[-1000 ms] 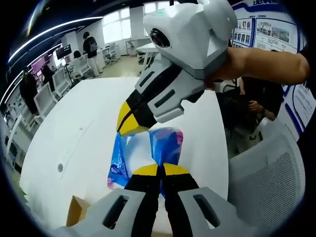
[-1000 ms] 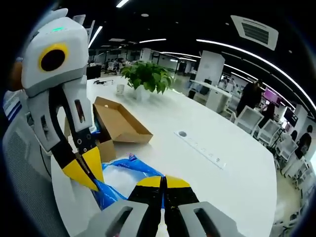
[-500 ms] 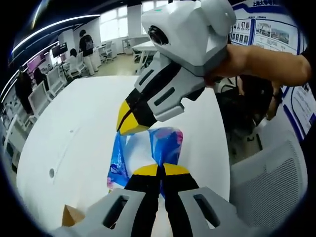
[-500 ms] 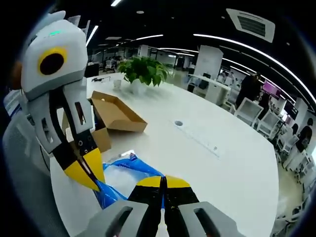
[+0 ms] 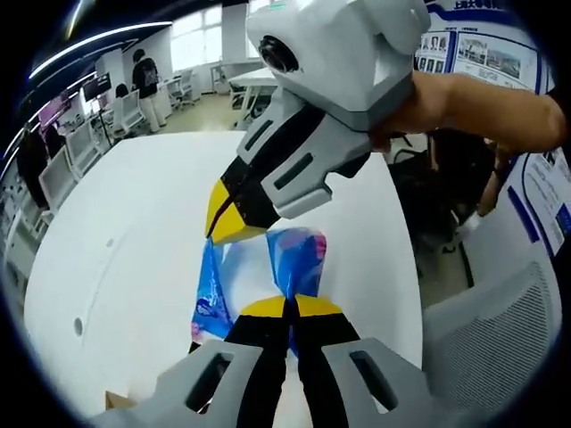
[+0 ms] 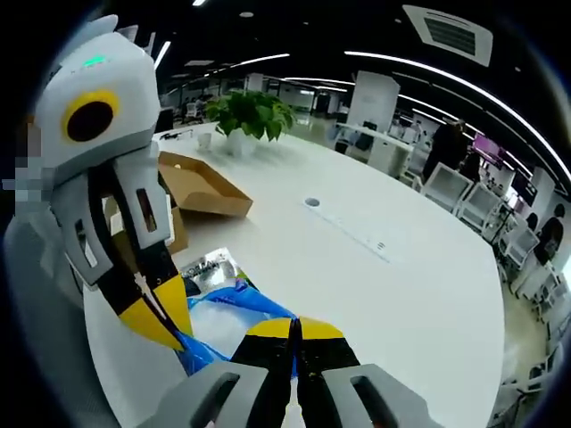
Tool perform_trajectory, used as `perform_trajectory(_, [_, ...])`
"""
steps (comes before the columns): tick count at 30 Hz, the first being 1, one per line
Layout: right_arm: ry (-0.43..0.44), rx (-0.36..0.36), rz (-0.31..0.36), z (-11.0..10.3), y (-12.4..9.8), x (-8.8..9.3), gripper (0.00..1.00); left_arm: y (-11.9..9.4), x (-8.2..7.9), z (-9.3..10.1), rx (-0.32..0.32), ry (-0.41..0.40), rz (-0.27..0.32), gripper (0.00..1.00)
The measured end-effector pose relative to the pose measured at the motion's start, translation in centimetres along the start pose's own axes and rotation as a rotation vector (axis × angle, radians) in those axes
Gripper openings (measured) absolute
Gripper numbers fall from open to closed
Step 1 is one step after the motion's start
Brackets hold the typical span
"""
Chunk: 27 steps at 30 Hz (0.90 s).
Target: Operate the shoe box by opening the lid, removing the specified soft item, and placing it in the target area until the item is outside and the box remains undamaged.
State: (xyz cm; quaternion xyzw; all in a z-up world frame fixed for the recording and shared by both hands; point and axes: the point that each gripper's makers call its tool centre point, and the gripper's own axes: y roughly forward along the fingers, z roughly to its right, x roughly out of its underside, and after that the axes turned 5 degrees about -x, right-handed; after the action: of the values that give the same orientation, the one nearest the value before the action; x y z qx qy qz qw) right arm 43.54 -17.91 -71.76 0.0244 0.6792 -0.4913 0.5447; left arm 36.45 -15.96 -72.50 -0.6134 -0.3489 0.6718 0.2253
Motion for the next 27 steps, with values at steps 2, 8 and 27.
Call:
perform_trajectory(2, [0.005, 0.001, -0.006, 0.3, -0.1, 0.5, 0.00, 0.5, -0.1, 0.0, 0.006, -0.001, -0.003, 0.00])
perform_trajectory(8, [0.017, 0.001, -0.019, 1.0, -0.1, 1.8, 0.00, 2.1, -0.3, 0.0, 0.030, -0.004, -0.011, 0.00])
perform_trajectory(27, [0.050, -0.018, -0.067, 3.6, 1.4, 5.3, 0.00, 6.7, 0.0, -0.7, 0.067, -0.045, -0.053, 0.00])
